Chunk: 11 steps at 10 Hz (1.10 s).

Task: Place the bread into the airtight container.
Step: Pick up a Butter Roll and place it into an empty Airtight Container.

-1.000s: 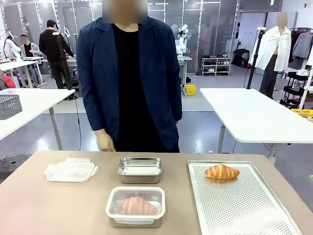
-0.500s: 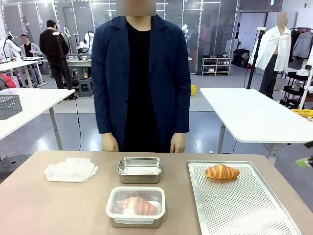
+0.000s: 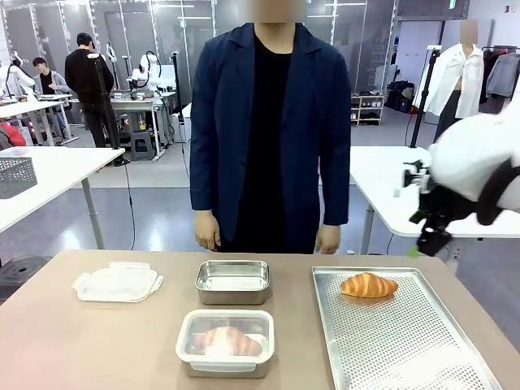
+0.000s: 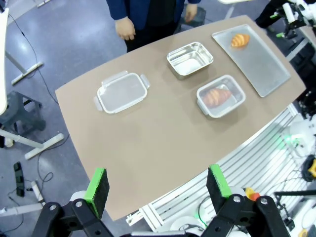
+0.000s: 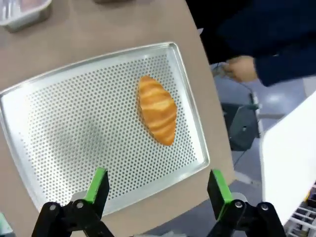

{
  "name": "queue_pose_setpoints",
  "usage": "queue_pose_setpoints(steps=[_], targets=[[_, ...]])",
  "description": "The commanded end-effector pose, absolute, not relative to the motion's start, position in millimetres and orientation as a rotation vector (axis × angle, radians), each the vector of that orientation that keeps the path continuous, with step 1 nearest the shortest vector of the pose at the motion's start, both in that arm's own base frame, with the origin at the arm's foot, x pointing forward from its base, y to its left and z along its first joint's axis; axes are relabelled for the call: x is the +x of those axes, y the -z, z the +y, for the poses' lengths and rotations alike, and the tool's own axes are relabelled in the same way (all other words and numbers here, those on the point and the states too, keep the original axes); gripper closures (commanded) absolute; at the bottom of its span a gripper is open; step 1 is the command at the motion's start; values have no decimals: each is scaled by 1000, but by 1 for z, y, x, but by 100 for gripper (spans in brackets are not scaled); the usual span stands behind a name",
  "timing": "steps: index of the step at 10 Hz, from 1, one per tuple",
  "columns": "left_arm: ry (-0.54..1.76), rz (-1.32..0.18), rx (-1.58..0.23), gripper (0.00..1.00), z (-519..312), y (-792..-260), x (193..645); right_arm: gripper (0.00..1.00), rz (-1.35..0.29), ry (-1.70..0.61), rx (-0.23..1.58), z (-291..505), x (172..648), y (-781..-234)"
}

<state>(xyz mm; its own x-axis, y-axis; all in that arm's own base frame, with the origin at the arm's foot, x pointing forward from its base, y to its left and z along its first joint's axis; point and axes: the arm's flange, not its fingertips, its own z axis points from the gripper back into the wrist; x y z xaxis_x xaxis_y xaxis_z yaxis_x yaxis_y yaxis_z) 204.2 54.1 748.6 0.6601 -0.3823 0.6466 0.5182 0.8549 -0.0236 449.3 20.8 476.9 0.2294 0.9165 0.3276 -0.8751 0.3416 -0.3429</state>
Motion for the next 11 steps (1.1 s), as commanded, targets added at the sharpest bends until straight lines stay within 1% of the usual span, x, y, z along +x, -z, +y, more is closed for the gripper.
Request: queue_pose_setpoints(steps=[1, 3, 6, 9, 11], targets=[[528, -675, -213, 0, 54, -750, 203, 0, -423, -1269, -131, 41, 474, -467], [528, -675, -213, 0, 54, -750, 203, 0, -349, -1315, -118, 59, 496, -444], [528, -675, -213, 0, 54, -750, 203, 0, -281, -1424, -73, 66, 534, -406], [528, -675, -213, 0, 54, -750, 203, 0, -259, -1492, -32, 71, 560, -373], [528, -675, -213, 0, 54, -750, 203, 0, -244, -1473, -13, 69, 566, -365]])
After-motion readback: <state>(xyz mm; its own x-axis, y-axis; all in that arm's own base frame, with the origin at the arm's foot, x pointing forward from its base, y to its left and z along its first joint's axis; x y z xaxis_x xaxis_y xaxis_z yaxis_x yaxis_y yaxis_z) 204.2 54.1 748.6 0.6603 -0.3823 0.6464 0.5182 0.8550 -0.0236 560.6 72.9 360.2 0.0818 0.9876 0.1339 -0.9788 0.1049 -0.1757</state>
